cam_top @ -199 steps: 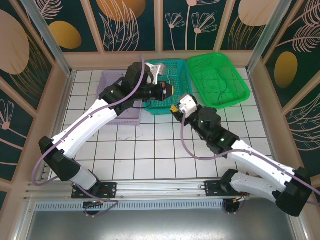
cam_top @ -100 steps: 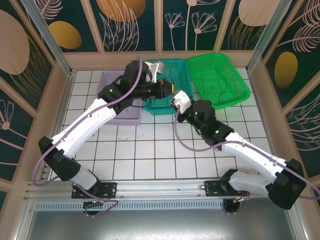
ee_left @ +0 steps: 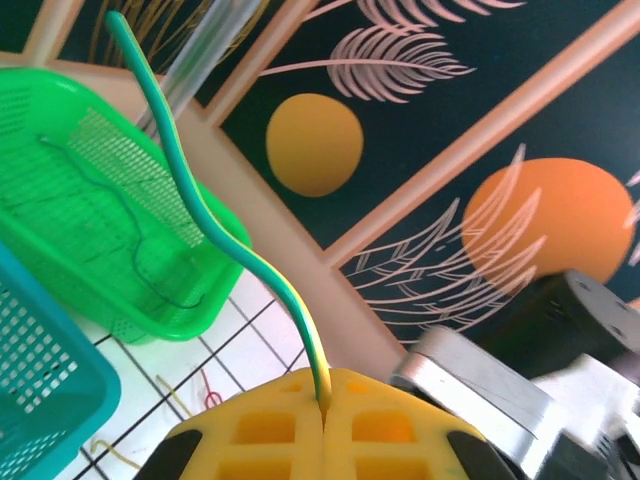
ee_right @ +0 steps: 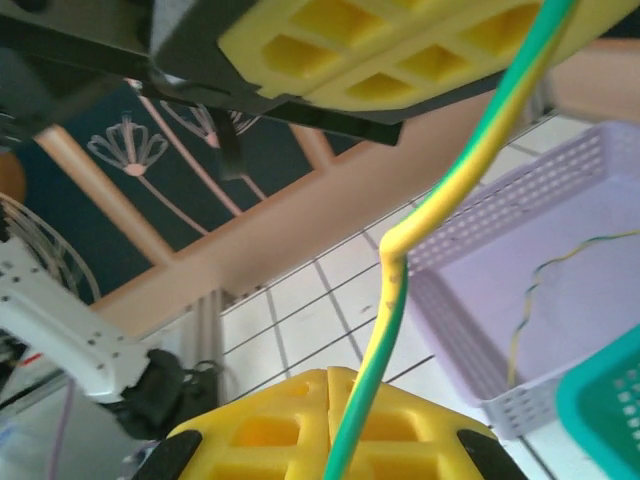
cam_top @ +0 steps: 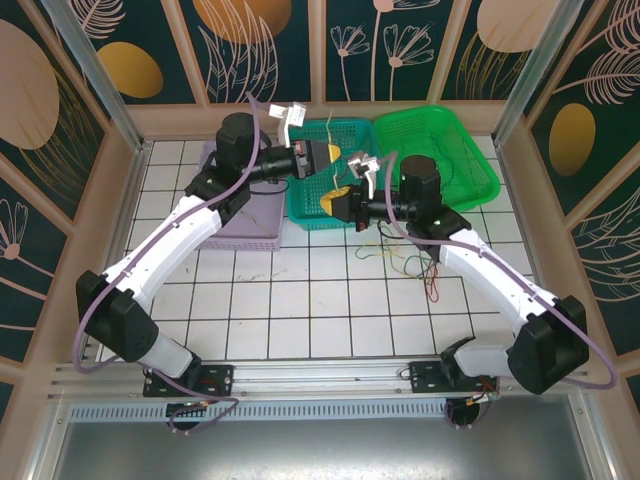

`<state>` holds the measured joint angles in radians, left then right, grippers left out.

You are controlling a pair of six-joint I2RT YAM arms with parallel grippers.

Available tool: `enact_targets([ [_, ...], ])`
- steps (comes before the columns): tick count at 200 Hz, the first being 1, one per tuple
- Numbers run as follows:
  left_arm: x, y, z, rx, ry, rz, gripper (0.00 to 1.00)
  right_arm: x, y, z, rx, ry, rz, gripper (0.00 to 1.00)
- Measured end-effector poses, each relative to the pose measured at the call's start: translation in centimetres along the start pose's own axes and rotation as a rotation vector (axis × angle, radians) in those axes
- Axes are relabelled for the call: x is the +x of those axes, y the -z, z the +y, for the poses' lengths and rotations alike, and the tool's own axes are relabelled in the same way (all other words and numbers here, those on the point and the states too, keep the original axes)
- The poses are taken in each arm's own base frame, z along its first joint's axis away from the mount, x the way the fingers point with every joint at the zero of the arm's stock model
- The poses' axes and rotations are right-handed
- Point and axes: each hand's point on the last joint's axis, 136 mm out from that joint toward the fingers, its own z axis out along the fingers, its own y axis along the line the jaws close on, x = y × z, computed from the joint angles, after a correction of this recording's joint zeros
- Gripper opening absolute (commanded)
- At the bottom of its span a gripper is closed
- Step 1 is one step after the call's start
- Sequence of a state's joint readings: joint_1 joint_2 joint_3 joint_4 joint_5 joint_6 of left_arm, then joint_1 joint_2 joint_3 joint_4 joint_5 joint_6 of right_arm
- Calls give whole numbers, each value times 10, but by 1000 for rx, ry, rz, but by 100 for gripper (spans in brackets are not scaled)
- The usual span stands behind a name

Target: Untangle the cables

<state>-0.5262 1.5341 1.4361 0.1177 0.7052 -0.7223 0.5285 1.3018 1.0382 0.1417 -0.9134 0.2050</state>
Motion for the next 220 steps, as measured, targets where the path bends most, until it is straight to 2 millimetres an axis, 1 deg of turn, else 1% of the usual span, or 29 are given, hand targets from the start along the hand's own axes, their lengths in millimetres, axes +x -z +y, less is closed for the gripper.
enact_targets([
  [13,1,4,5,43,4,-8,0,2,-2,1,-41,-45,10,0],
  [22,1,6,5,70,7,-10,0,3,-3,3,-64,-68,16,0],
  [40,1,8,-3,135,-5,-13,0,4,-4,8,-105,-93,27,0],
  [50,0,9,-7,153,1,-19,0,2,-4,8,-101,-88,29,0],
  [60,-3,10,-7,156,9,-28,0,-2,-4,6,-74,-77,29,19],
  [65,-7,10,-5,144,13,-46,0,-3,-4,3,-43,-70,29,25],
  [72,-20,14,-1,118,8,-98,0,0,-5,-2,8,-63,39,32],
  [82,-38,22,6,77,2,-164,0,9,-6,-12,101,-71,59,47],
  [95,-53,33,13,24,1,-233,0,16,-4,-25,245,-41,71,56],
  [105,-59,38,14,-7,7,-263,0,15,0,-31,352,9,65,65],
  [110,-59,40,13,-17,12,-268,0,13,3,-33,401,31,56,67],
  [123,-57,41,10,-40,28,-275,0,3,10,-31,506,131,28,69],
  [141,-52,40,11,-89,61,-280,0,-13,12,-13,582,290,-23,72],
  [157,-47,39,19,-152,97,-289,0,-25,10,0,632,401,-61,73],
  [166,-43,38,27,-198,126,-296,0,-29,8,2,664,444,-73,74],
  [180,-38,39,40,-263,181,-305,0,-31,3,-3,741,500,-69,74],
  [195,-35,41,51,-318,243,-317,0,-33,-7,-16,852,569,-51,74],
  [220,-34,43,55,-360,319,-327,0,-28,-20,-44,1026,682,-7,74],
])
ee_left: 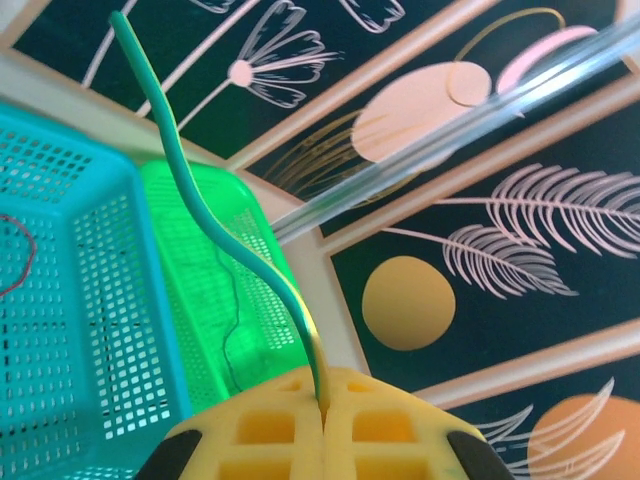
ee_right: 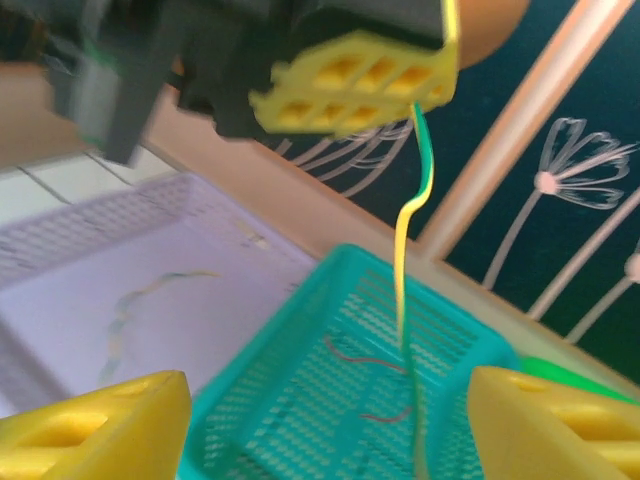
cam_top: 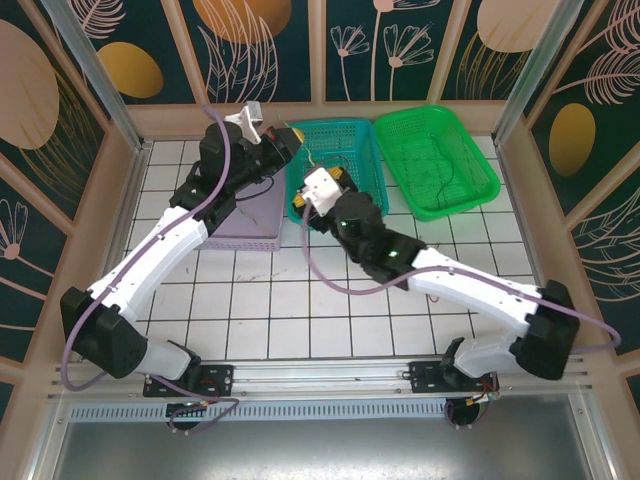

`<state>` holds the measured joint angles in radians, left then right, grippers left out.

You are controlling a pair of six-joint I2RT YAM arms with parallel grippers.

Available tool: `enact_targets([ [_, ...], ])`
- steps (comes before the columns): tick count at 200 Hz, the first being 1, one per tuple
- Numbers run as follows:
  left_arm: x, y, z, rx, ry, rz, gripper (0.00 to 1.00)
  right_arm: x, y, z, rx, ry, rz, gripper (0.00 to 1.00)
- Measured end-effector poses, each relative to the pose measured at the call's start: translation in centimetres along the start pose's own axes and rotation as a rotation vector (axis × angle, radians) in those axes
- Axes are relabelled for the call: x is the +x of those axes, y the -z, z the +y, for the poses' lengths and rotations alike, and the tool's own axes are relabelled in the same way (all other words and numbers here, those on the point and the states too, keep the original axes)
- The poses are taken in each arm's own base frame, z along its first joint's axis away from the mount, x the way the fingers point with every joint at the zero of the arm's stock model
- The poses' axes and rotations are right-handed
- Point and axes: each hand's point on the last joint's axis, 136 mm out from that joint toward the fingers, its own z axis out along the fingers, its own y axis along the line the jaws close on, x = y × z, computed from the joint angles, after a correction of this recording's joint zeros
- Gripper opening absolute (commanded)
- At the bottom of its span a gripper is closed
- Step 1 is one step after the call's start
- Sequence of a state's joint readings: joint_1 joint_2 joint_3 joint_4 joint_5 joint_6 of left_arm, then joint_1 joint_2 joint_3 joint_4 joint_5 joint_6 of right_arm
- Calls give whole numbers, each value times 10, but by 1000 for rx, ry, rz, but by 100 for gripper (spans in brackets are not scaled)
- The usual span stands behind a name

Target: Untangle the cables

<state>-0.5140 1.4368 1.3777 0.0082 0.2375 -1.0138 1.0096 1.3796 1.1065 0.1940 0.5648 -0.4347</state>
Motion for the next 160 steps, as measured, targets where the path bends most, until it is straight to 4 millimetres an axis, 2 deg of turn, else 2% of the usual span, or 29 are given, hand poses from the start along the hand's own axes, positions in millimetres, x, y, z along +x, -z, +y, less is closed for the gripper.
enact_targets([
  [17,3,0,0,-17,29,5,0,10,-18,-1,94,78,19,70],
  [40,10,0,6,-52,60,22,0,20,-32,-4,181,138,46,64],
  [51,12,0,10,-68,72,26,0,18,-37,-9,219,150,52,63],
  [65,9,1,11,-75,87,8,0,14,-41,-13,245,159,54,57],
  [110,1,9,5,-71,106,-24,0,-2,-46,-35,298,96,36,0],
  [132,-1,10,5,-73,110,-32,0,-3,-50,-33,237,29,29,0],
  [160,1,11,11,-102,122,-27,0,-2,-50,-26,18,-76,7,0],
])
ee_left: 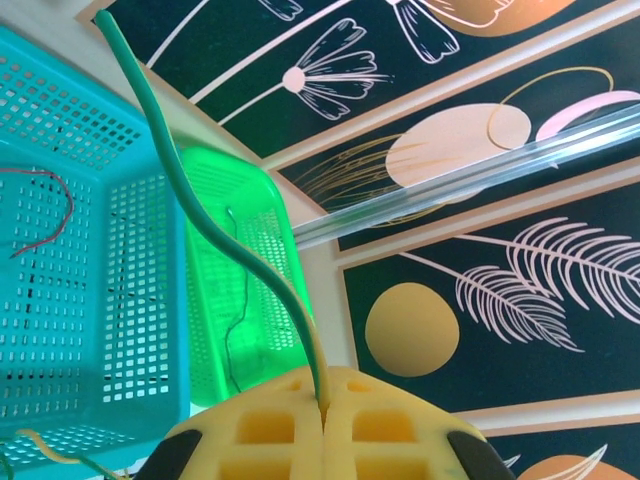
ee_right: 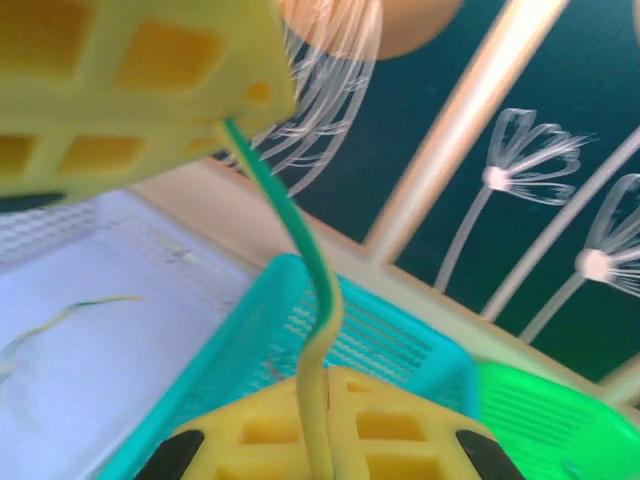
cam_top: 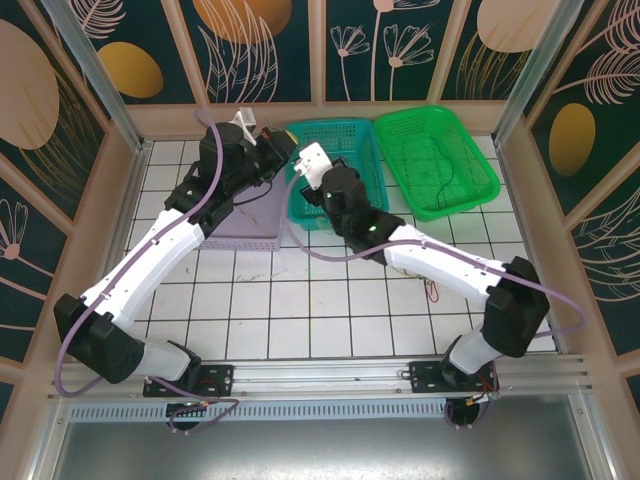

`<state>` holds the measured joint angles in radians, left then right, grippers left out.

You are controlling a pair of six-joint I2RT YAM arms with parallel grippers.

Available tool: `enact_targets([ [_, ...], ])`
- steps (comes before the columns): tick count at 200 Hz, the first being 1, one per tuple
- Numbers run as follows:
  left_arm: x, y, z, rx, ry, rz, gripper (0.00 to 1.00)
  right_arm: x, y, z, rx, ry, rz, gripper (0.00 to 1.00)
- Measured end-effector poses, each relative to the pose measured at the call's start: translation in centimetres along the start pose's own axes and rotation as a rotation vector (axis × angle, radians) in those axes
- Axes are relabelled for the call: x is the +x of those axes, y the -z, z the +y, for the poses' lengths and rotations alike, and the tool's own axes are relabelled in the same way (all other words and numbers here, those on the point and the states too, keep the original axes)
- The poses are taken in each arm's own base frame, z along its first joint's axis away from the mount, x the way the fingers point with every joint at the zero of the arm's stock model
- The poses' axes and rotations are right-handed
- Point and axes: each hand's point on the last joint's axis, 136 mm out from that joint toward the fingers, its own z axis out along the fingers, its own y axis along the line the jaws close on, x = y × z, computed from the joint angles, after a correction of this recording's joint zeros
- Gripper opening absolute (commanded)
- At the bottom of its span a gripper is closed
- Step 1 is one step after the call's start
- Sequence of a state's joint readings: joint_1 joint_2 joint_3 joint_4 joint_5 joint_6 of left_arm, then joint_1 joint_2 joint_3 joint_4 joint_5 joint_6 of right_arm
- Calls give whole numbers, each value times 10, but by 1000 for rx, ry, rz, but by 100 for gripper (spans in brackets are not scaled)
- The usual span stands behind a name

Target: Untangle the cables

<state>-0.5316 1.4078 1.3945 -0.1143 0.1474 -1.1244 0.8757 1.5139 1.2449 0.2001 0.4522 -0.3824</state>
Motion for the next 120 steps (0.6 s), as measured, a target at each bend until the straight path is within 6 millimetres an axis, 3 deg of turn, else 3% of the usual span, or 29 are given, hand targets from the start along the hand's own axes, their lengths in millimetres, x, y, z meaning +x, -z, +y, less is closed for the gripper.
enact_targets([
  [45,7,2,-13,20,-1,24,0,-20,27,0,-309,-197,-60,0],
  [88,15,2,-19,39,-48,61,0,-11,37,6,-560,-373,-29,0],
  [120,21,2,-25,73,-140,93,0,-16,54,12,-773,-527,-5,0],
])
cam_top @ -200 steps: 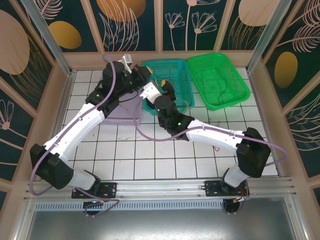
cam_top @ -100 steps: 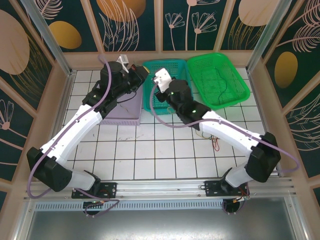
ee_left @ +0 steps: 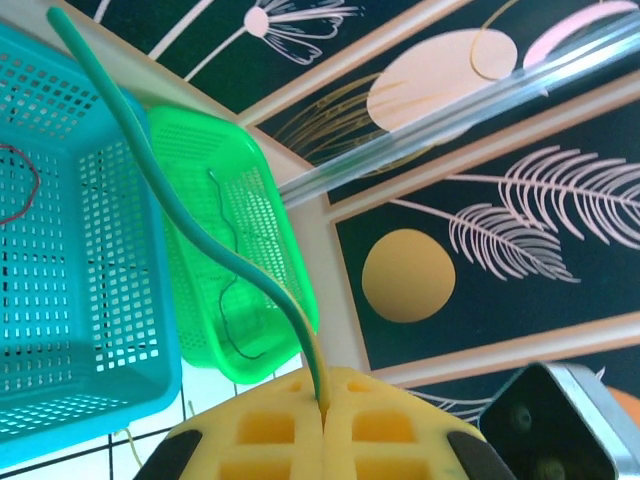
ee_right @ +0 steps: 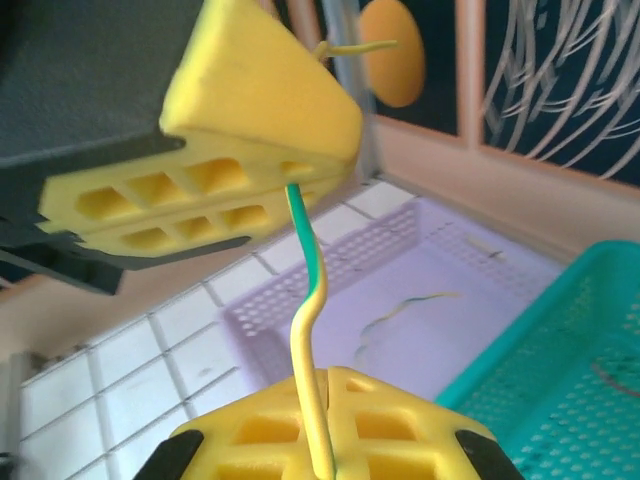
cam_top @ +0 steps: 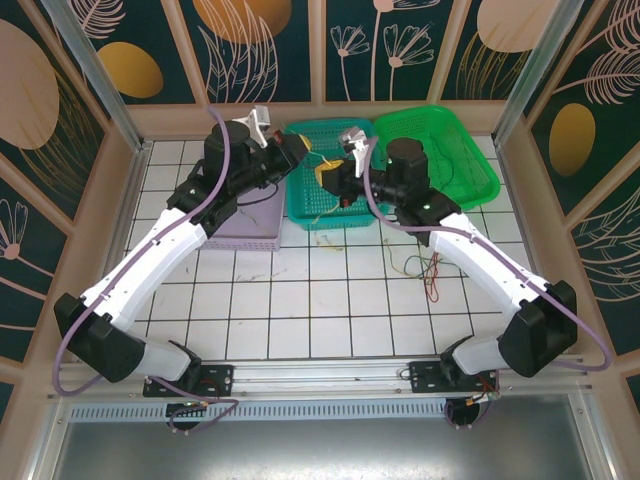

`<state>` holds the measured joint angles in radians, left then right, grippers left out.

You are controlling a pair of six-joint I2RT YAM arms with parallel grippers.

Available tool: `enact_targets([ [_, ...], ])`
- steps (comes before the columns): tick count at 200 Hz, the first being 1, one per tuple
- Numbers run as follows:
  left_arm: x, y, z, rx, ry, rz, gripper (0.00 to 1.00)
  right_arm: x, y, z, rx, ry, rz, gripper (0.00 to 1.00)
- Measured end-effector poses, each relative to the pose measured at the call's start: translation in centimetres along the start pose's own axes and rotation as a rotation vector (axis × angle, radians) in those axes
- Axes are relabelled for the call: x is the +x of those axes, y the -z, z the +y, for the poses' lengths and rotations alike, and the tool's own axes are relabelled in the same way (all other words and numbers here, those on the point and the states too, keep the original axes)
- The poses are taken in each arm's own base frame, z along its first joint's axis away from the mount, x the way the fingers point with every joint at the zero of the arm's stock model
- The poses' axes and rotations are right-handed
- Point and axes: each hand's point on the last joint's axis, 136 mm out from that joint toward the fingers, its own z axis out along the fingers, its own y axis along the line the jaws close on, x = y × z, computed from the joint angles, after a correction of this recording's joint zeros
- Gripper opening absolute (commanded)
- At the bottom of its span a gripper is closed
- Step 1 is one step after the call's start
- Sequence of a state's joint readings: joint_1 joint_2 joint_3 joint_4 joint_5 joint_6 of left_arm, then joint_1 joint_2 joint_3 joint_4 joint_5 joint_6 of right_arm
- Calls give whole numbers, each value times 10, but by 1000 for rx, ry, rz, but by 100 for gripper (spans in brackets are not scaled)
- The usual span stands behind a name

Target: Untangle the cables

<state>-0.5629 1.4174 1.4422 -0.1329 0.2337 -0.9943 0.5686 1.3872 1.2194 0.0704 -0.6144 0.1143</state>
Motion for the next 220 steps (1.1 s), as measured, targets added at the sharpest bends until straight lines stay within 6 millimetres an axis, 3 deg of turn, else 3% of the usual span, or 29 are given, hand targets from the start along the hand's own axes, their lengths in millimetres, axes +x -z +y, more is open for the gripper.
enact_targets([
  [40,4,2,-16,144,-137,56,0,6,8,23,-223,-163,9,0],
  [92,14,8,-25,406,-240,132,0,18,12,41,-380,-280,47,0],
  [164,26,-4,-24,722,-235,284,0,33,12,37,-418,-351,76,0],
  [208,24,-6,-32,779,-282,337,0,30,10,36,-417,-330,87,0],
  [220,18,-9,-34,749,-299,323,32,23,9,33,-393,-318,78,0],
])
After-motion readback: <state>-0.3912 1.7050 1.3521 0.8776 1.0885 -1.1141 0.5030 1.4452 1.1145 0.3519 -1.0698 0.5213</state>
